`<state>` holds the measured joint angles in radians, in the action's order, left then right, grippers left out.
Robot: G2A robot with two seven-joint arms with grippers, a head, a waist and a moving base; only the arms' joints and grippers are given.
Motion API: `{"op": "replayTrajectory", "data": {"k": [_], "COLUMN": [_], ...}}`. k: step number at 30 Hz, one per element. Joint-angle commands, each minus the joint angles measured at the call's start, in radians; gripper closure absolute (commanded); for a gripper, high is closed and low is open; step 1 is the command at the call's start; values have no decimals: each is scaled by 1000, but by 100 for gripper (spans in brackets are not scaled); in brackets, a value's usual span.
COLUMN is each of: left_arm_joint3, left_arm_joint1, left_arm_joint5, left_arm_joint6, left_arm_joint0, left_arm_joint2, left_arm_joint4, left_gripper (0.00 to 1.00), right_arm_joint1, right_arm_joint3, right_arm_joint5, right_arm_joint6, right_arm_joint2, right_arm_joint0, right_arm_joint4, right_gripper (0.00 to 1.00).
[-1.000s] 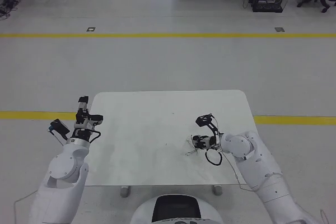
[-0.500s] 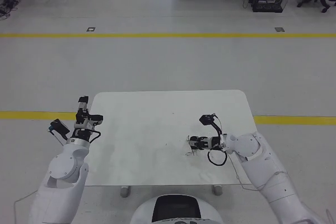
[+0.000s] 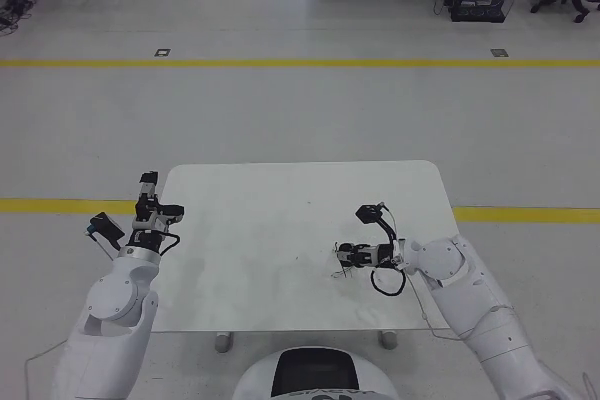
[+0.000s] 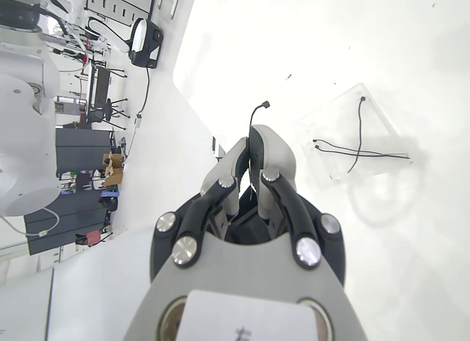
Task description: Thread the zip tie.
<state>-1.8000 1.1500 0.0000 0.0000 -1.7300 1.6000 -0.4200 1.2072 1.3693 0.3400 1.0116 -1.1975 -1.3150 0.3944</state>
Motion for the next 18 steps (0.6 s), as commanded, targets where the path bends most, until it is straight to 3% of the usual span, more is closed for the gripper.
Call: {"op": "replayTrajectory", "data": {"k": [1,9,18], "left_arm_joint3": [0,0,0], "left_arm_joint1": [0,0,0], "left_arm_joint5": [0,0,0], "left_arm_joint6": [0,0,0], "left_arm_joint0": [0,0,0], "left_arm_joint2": [0,0,0], "left_arm_joint4": [0,0,0], "left_gripper": [0,0,0], "right_arm_joint1": [0,-2,-53], "right_arm_joint3": [0,-2,73], "right_arm_joint5": [0,0,0], "right_arm_joint6": [0,-27,-20], "right_arm_joint2": [0,-7,-96], "right_arm_joint0": [0,-10,-116], "right_arm_joint4": [0,-8,-198], "right_gripper": [100,100,100]}}
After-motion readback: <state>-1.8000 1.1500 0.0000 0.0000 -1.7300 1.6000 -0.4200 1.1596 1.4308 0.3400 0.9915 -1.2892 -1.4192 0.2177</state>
